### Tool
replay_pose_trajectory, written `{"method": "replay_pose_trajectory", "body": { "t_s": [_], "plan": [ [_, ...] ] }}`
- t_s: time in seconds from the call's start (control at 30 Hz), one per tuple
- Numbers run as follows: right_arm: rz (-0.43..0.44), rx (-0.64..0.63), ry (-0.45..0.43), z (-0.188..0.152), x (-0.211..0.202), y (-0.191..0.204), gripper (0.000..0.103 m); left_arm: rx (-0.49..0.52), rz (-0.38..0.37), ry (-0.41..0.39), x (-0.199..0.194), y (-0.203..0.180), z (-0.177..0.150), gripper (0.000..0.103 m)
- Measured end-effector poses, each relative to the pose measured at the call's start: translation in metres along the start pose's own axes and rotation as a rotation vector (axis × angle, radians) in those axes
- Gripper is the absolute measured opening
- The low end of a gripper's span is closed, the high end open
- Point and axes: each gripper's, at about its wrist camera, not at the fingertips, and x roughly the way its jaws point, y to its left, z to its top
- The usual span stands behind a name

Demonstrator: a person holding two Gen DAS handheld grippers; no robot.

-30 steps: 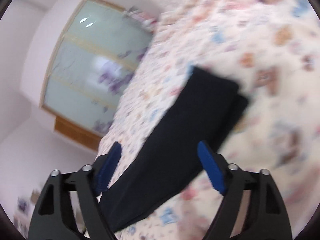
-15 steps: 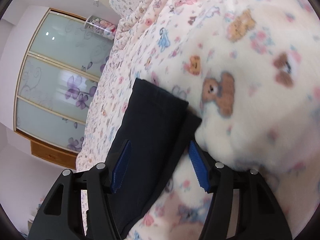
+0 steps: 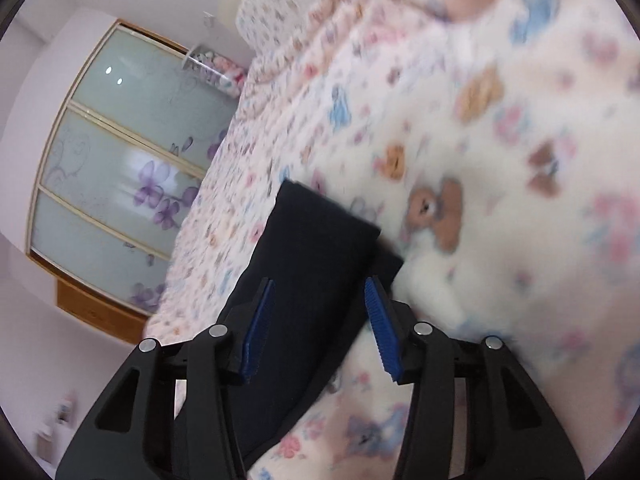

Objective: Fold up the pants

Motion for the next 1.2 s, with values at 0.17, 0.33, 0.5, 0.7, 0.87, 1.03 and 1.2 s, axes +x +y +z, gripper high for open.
{"method": "replay_pose_trajectory", "body": {
  "t_s": [0.17, 0.33, 0.5, 0.7, 0.87, 1.03, 1.2],
  "plan": [
    [-0.001, -0.039, 0.006, -0.004, 0.004, 0.004, 0.049, 0.003, 0.004, 0.002, 0.001, 0.001, 0.0, 0.101],
    [-0.002, -0.004, 0.076, -0.004, 0.02, -0.002, 0.004, 0.004, 0.006, 0.005, 0.002, 0.001, 0.0, 0.101],
    [0.088, 0.022, 0.038, -0.018, -0.004, -0.005, 0.003, 0.002, 0.004, 0.005, 0.003, 0.001, 0.0, 0.101],
    [0.02, 0.02, 0.072, -0.017, 0.003, -0.019, 0.004, 0.003, 0.001, 0.007, 0.003, 0.001, 0.001, 0.101],
    [0.018, 0.028, 0.079, -0.013, -0.013, -0.012, 0.014, -0.003, -0.002, 0.005, 0.001, 0.002, -0.001, 0.101],
    [0.001, 0.073, 0.074, -0.01, -0.016, -0.02, 0.014, -0.004, -0.003, 0.006, 0.0, 0.002, -0.001, 0.101],
    [-0.045, 0.088, 0.08, -0.011, -0.013, -0.018, 0.014, -0.004, -0.002, 0.006, 0.0, 0.002, -0.001, 0.101]
  ]
}}
